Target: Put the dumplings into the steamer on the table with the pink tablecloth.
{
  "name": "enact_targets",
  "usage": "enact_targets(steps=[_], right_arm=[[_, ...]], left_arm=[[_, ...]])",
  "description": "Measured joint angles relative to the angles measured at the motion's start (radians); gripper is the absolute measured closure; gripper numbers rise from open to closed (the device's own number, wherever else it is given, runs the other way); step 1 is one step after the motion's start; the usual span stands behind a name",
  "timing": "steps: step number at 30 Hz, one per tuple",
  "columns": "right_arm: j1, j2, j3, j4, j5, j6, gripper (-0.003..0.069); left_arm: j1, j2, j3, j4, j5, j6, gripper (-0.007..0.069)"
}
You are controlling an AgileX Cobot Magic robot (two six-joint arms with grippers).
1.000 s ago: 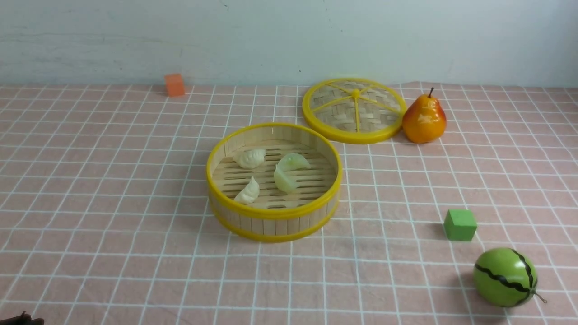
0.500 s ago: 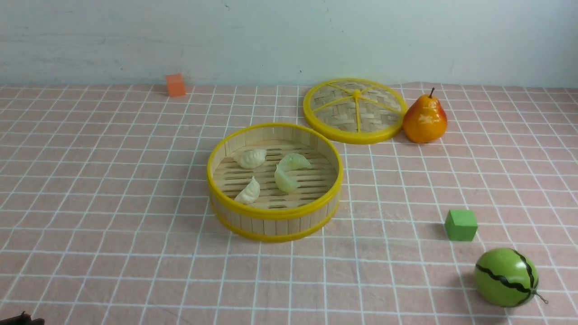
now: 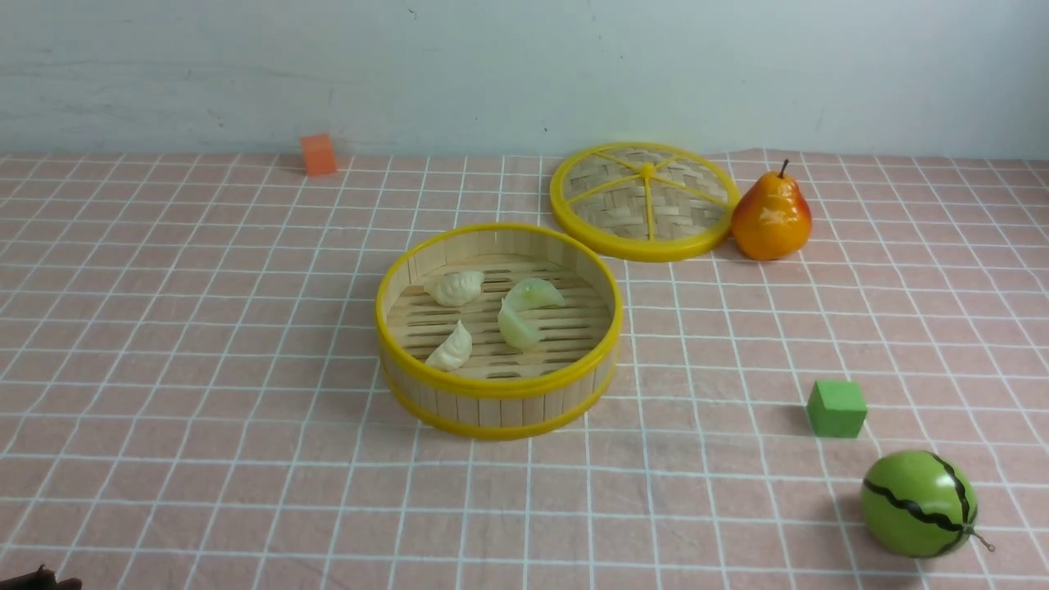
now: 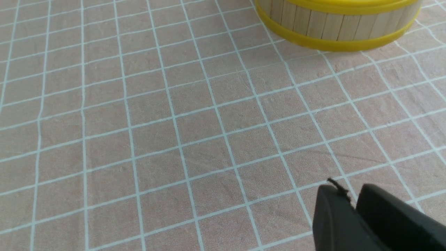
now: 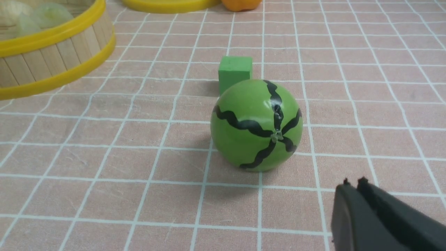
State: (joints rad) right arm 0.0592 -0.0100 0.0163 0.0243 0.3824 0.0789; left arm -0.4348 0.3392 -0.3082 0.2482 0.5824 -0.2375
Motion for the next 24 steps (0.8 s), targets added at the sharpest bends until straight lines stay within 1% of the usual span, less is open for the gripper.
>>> enact_targets(steps=[7, 11, 13, 15, 18, 20, 22, 24], right_arm=[[0.0, 0.0, -0.001, 0.0, 0.002, 0.0, 0.0636], [0.0, 0.0, -0.001, 0.0, 0.002, 0.0, 0.0629], [-0.001, 0.0, -0.001, 0.0, 0.003, 0.0, 0.0627], [-0.002, 0.0, -0.001, 0.0, 0.003, 0.0, 0.0624], [-0.004, 0.0, -0.001, 0.0, 0.004, 0.001, 0.0619], [-0.005, 0.0, -0.001, 0.001, 0.004, 0.001, 0.0617], [-0.005, 0.0, -0.001, 0.001, 0.004, 0.001, 0.0616], [-0.005, 0.0, -0.001, 0.001, 0.004, 0.001, 0.0613]], left_arm=[[0.0, -0.004, 0.007, 0.0, -0.005, 0.0, 0.0522], [0.034, -0.106, 0.078, -0.003, -0.035, 0.0, 0.052], [0.111, -0.23, 0.135, -0.022, -0.055, 0.0, 0.0519], [0.184, -0.312, 0.182, -0.077, -0.099, 0.0, 0.0526], [0.282, -0.349, 0.263, -0.156, -0.176, 0.006, 0.0588], [0.32, -0.35, 0.307, -0.184, -0.216, 0.018, 0.0635], [0.341, -0.35, 0.326, -0.204, -0.222, 0.031, 0.0638], [0.347, -0.35, 0.334, -0.22, -0.194, 0.063, 0.0638]])
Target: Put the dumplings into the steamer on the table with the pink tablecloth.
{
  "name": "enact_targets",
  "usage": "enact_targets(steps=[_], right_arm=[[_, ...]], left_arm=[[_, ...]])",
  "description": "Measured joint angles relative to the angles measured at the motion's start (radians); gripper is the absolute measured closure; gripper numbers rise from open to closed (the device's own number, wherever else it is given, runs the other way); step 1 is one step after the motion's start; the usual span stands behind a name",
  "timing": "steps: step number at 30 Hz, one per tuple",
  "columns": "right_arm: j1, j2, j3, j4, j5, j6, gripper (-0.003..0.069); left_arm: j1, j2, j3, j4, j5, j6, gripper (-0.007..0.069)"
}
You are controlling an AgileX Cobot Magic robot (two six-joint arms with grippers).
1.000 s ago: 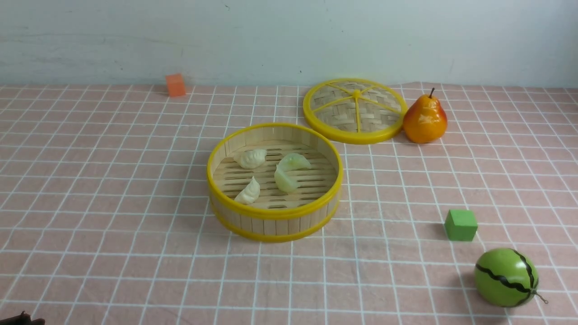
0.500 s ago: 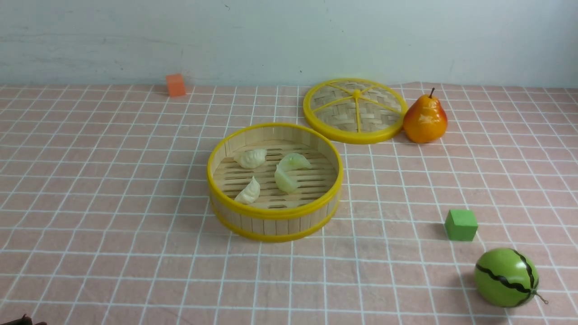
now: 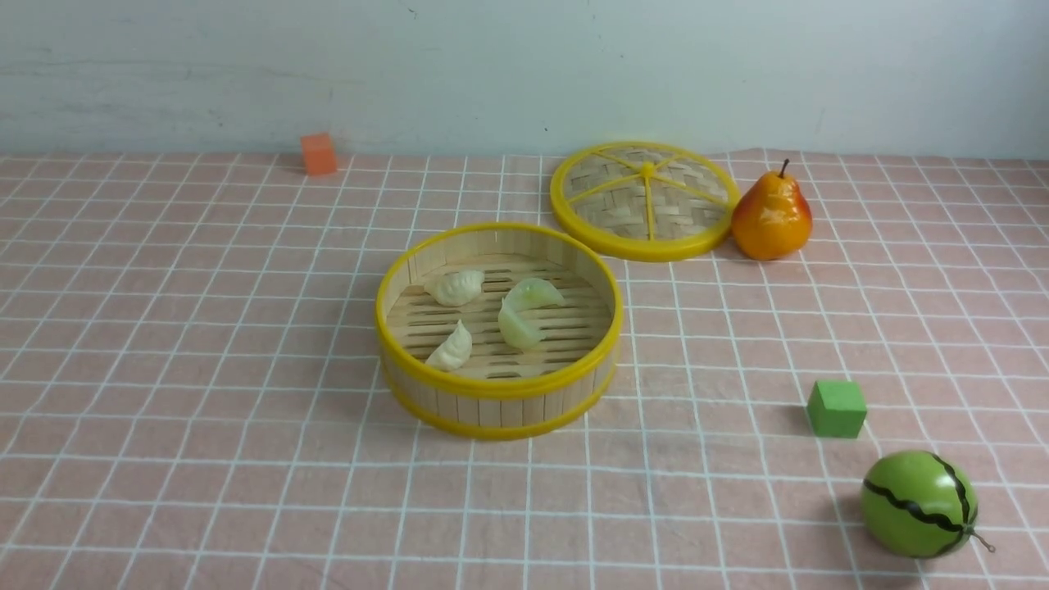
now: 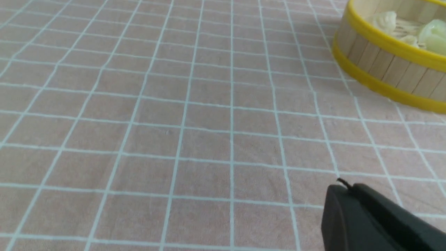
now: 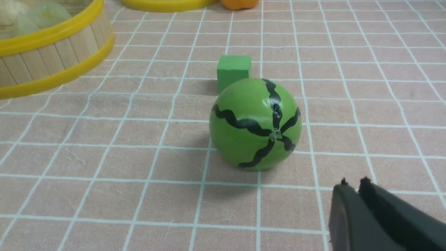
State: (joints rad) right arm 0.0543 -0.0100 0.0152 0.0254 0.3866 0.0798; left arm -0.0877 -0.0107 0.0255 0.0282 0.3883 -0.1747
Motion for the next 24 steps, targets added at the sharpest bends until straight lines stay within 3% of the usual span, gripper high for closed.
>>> enact_targets(steps=[7, 24], right_arm=[[0.0, 0.0, 0.0, 0.0, 0.0, 0.0, 0.0602], [0.0, 0.0, 0.0, 0.0, 0.0, 0.0, 0.0581]], left_arm=[[0.0, 0.0, 0.003, -0.017, 0.017, 0.069, 0.0638], [0.0, 0.0, 0.003, -0.018, 0.017, 0.072, 0.0638]])
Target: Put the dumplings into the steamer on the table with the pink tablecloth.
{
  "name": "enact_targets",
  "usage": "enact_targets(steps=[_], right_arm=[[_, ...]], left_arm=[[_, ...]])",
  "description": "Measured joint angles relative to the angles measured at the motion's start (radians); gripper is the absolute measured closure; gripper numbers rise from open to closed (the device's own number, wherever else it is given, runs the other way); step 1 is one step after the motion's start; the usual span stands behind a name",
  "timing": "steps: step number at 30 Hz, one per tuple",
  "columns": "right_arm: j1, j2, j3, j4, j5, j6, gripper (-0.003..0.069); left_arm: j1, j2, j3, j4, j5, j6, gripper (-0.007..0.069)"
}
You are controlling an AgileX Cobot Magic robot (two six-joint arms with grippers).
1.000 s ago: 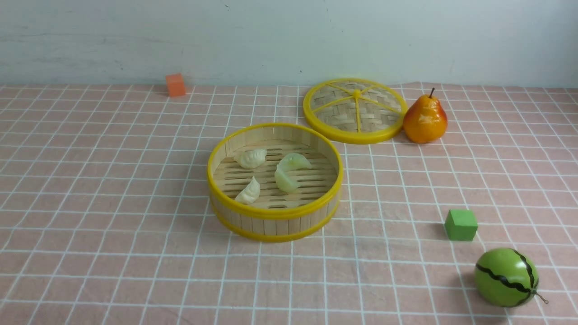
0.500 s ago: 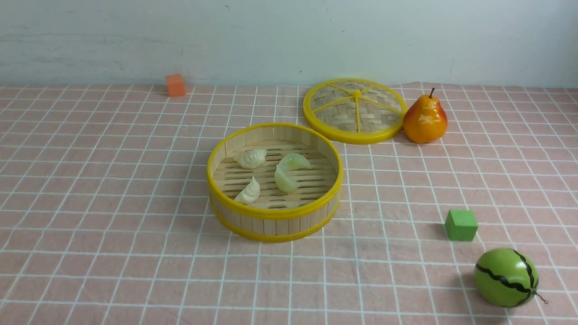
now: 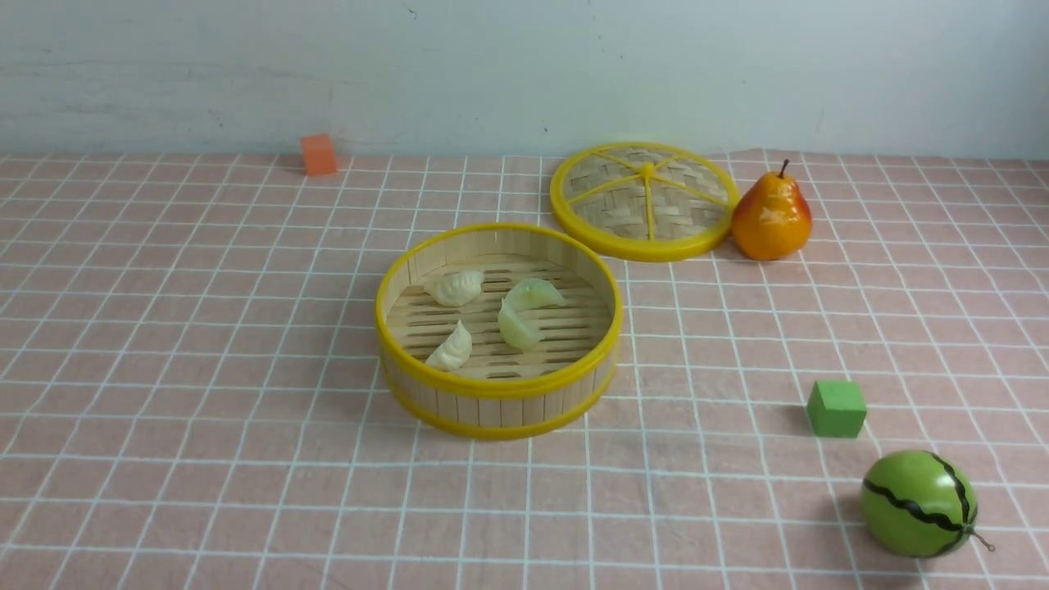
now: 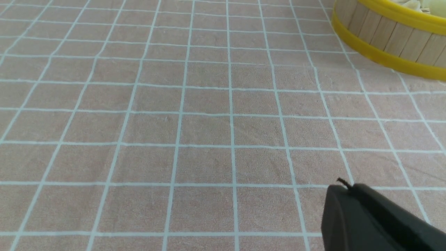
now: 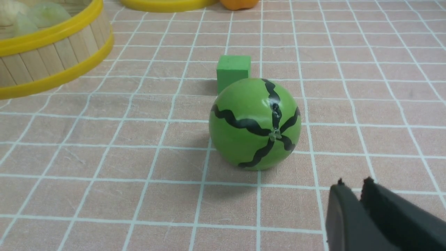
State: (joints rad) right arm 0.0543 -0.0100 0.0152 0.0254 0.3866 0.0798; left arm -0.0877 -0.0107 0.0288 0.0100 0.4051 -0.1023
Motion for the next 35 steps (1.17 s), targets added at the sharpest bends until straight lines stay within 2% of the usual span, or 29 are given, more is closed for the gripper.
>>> enact_targets(steps=[35], right_arm=[[0.0, 0.0, 0.0, -0.001, 0.0, 0.0, 0.0562]], left_arm=[[0.0, 0.0, 0.0, 0.0, -0.001, 0.0, 0.0638]])
